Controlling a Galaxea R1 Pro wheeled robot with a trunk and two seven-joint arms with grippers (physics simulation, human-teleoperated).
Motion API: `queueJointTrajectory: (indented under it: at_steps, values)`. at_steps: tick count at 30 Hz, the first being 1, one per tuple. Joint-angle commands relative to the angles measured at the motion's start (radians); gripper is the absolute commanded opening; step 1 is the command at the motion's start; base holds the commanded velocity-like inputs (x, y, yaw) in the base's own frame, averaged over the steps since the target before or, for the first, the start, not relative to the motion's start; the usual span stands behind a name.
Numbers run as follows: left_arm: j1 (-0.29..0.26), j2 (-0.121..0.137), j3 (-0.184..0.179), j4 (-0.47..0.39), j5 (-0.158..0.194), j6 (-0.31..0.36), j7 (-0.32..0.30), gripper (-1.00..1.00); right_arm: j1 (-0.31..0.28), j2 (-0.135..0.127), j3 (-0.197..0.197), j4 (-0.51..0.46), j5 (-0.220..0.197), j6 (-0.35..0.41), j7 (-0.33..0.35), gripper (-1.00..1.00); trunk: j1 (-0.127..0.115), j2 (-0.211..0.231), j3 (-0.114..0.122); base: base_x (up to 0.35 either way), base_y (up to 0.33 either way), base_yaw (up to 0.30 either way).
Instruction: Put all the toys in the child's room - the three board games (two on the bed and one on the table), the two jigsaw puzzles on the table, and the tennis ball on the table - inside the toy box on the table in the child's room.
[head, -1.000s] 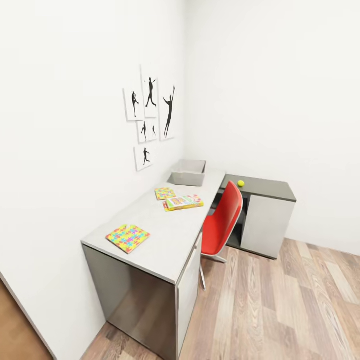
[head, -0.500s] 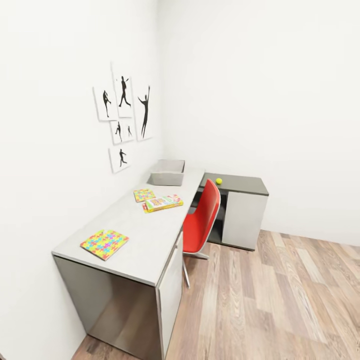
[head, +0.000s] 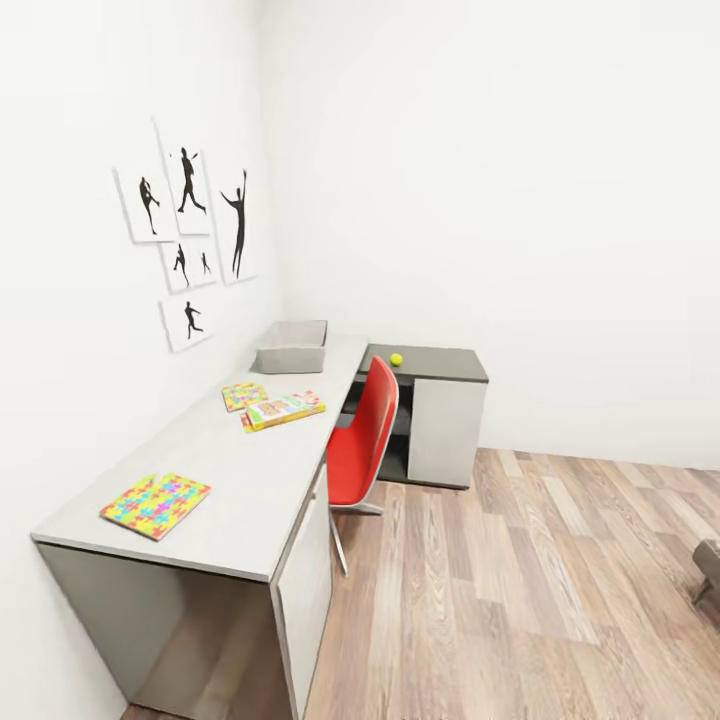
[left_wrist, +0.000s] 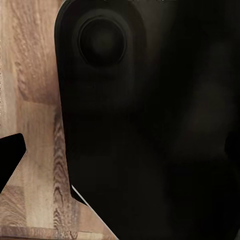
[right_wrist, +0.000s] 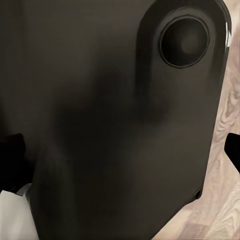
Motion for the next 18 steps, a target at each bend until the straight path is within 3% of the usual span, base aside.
queueJointTrajectory:
  at_steps: [1,18]
  values:
    - [0.0,0.0,0.0,0.0,0.0,0.0,0.0,1.0,0.0,0.0,0.0,0.0,0.0,-0.001,0.0,1.0,0.0,0.0,-0.001,0.0,0.0,-0.275]
    - [0.0,0.0,0.0,0.0,0.0,0.0,0.0,1.0,0.0,-0.003,-0.001,0.0,-0.003,-0.001,0.0,1.0,0.0,0.0,-0.001,0.0,0.0,-0.275]
